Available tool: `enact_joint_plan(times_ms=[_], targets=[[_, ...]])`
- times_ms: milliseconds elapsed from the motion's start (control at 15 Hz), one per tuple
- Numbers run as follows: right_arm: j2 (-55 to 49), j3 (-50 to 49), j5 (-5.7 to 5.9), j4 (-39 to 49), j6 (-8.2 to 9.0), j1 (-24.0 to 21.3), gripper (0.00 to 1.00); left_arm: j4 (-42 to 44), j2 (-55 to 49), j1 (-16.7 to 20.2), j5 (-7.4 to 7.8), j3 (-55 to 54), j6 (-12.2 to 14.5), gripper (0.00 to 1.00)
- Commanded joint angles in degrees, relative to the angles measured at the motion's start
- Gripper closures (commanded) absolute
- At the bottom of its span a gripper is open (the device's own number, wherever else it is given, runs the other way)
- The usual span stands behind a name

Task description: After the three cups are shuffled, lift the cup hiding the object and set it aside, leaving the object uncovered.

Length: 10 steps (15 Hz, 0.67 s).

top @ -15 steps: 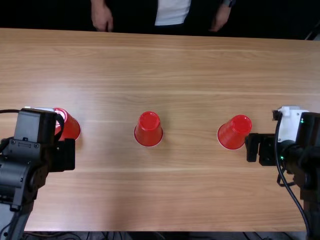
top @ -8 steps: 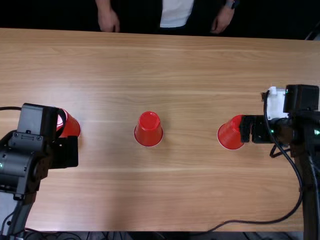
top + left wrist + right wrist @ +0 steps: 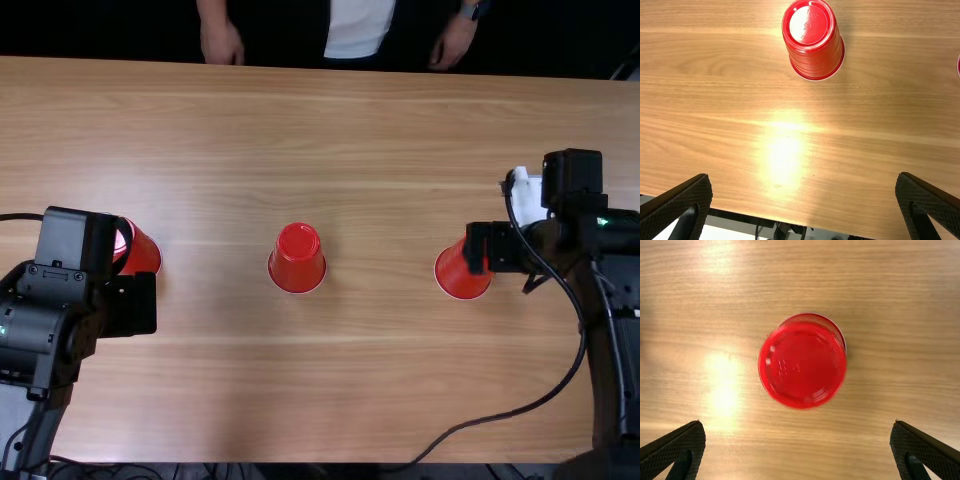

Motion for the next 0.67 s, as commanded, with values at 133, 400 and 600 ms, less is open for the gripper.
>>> enact_joint_plan(times_ms=[133,400,600], targets=[[4.07,2.07,-0.23,2.01,0.14,1.01,0.0,-0.04,0.13,0.67,0.23,1.43,-0.88,0.0],[7.59,2.42,-0.23,4.33,0.45,1.01,0.0,-0.04,0.22,0.67,0.23,1.43,-0.88,0.0],[10.31,2.42,-0.23,4.55,0.45,1.01,0.0,-0.04,0.22,0.67,0.23,1.43,-0.88,0.0]])
